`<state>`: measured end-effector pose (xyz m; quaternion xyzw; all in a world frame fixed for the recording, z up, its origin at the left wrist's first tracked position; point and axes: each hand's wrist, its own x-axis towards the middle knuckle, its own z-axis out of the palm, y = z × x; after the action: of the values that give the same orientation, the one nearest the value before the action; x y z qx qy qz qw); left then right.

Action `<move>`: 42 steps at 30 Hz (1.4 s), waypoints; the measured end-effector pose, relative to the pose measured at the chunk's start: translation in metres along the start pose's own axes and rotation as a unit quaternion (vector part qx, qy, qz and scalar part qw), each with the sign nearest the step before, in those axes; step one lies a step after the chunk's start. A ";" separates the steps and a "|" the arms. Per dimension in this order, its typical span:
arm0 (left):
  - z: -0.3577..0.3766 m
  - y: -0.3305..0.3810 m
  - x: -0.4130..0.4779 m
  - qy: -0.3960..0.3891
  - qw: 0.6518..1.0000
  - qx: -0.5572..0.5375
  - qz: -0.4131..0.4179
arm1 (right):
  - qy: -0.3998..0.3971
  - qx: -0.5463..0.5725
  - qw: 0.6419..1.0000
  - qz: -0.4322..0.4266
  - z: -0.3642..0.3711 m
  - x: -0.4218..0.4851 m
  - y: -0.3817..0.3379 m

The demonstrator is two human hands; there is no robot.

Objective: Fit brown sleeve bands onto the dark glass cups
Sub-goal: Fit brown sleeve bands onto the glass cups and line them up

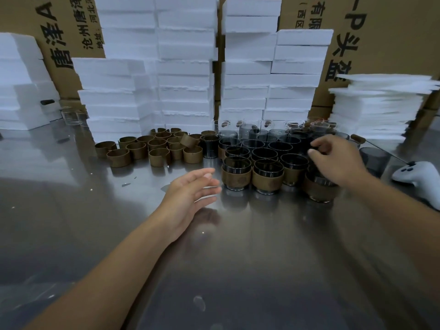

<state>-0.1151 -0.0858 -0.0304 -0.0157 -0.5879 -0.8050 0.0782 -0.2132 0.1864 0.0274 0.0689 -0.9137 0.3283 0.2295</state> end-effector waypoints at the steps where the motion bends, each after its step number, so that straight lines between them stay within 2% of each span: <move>1: 0.000 0.000 0.000 -0.002 1.000 0.001 -0.001 | -0.005 -0.018 1.000 0.017 -0.002 0.003 0.009; 4: 0.001 0.000 0.001 -0.006 1.000 0.005 -0.002 | -0.034 -0.047 0.996 0.070 -0.005 0.009 0.026; 12: -0.001 -0.003 0.004 -0.015 1.000 0.004 -0.001 | -0.102 -0.034 0.975 0.192 -0.002 0.029 0.021; 16: -0.002 -0.003 0.005 -0.015 1.000 0.008 0.001 | -0.088 -0.001 0.969 0.230 0.000 0.030 0.018; 19: -0.002 -0.004 0.005 -0.013 1.000 0.010 0.001 | -0.080 0.019 0.974 0.210 0.001 0.025 0.015; 25: -0.001 -0.003 0.003 -0.011 1.000 0.012 0.005 | 0.013 0.115 0.977 0.182 0.000 0.017 0.015; 28: -0.001 -0.002 0.000 -0.007 1.000 0.014 0.006 | 0.077 0.144 0.979 0.120 -0.006 0.009 0.004; 31: -0.001 0.000 -0.003 0.004 1.000 0.023 0.008 | 0.106 0.169 0.980 0.018 -0.015 -0.005 -0.018; 33: 0.000 0.002 -0.006 0.015 0.999 0.033 0.012 | 0.112 0.186 0.975 -0.035 -0.017 -0.019 -0.039; 36: 0.000 0.007 -0.012 0.035 0.998 0.043 0.017 | 0.107 0.233 0.964 -0.066 -0.013 -0.047 -0.072; 42: 0.003 0.015 -0.025 0.052 0.997 0.047 0.038 | -0.007 0.360 0.933 -0.032 0.030 -0.102 -0.118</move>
<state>-0.0890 -0.0845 -0.0186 0.0072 -0.6190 -0.7729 0.1398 -0.1012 0.0740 0.0264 0.1781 -0.7335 0.6269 0.1930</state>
